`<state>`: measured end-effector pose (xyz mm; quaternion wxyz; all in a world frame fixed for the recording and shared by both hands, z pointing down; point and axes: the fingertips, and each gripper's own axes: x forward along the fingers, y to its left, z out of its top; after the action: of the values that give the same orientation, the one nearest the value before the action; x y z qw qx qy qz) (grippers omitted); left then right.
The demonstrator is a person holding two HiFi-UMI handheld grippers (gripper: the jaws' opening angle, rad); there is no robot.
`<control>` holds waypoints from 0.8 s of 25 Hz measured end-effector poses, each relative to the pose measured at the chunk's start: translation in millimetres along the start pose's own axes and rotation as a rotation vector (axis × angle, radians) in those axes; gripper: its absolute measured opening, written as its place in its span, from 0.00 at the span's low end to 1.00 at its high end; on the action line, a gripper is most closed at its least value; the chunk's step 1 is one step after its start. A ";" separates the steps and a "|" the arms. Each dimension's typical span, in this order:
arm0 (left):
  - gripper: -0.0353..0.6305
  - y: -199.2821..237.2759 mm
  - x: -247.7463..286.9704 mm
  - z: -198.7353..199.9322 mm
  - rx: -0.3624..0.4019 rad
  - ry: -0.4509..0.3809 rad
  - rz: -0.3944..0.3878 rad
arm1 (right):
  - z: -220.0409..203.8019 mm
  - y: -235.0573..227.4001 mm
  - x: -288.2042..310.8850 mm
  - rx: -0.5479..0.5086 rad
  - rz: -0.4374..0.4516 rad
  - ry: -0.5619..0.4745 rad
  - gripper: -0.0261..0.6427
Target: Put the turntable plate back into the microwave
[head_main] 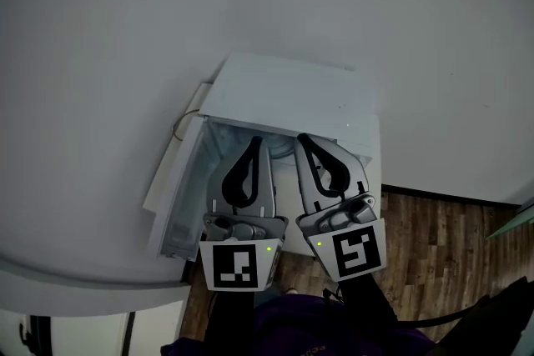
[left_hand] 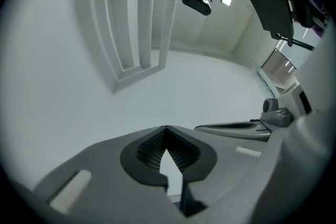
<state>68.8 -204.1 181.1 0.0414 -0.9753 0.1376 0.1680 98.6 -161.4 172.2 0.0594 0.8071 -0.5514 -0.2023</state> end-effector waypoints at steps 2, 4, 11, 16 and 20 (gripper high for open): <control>0.06 -5.4 -2.6 5.4 0.005 -0.010 -0.004 | 4.7 0.1 -4.6 -0.009 -0.005 -0.008 0.06; 0.06 -8.9 -4.1 9.6 0.022 -0.016 -0.008 | 8.5 -0.7 -6.7 -0.017 -0.011 -0.012 0.06; 0.06 -10.2 -8.2 14.5 0.025 -0.028 -0.005 | 19.2 -6.0 -14.8 -0.032 -0.050 -0.052 0.06; 0.06 -10.1 -10.7 16.7 0.038 -0.026 -0.007 | 23.1 -4.5 -16.5 -0.014 -0.044 -0.076 0.06; 0.06 -6.0 -12.8 14.7 0.034 -0.021 -0.003 | 25.4 -2.8 -14.4 -0.023 -0.044 -0.086 0.06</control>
<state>54.3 -193.2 171.8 0.0596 -0.9728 0.1387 0.1756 86.6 -143.9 151.9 0.0405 0.8089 -0.5331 -0.2446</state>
